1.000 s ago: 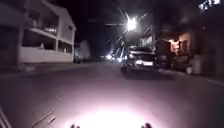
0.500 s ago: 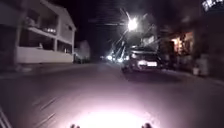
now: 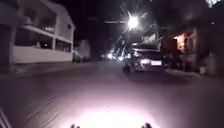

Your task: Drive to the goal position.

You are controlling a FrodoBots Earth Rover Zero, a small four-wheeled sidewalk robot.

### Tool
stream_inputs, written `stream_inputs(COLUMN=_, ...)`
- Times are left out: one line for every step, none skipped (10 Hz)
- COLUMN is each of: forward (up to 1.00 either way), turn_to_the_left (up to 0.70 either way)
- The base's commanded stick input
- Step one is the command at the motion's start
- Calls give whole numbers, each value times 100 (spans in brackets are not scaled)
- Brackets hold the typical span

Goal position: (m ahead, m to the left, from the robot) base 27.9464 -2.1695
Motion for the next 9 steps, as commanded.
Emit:
stream_inputs(forward=70, turn_to_the_left=0)
stream_inputs(forward=70, turn_to_the_left=0)
stream_inputs(forward=70, turn_to_the_left=0)
stream_inputs(forward=70, turn_to_the_left=0)
stream_inputs(forward=70, turn_to_the_left=0)
stream_inputs(forward=70, turn_to_the_left=0)
stream_inputs(forward=70, turn_to_the_left=0)
stream_inputs(forward=70, turn_to_the_left=0)
stream_inputs(forward=70, turn_to_the_left=0)
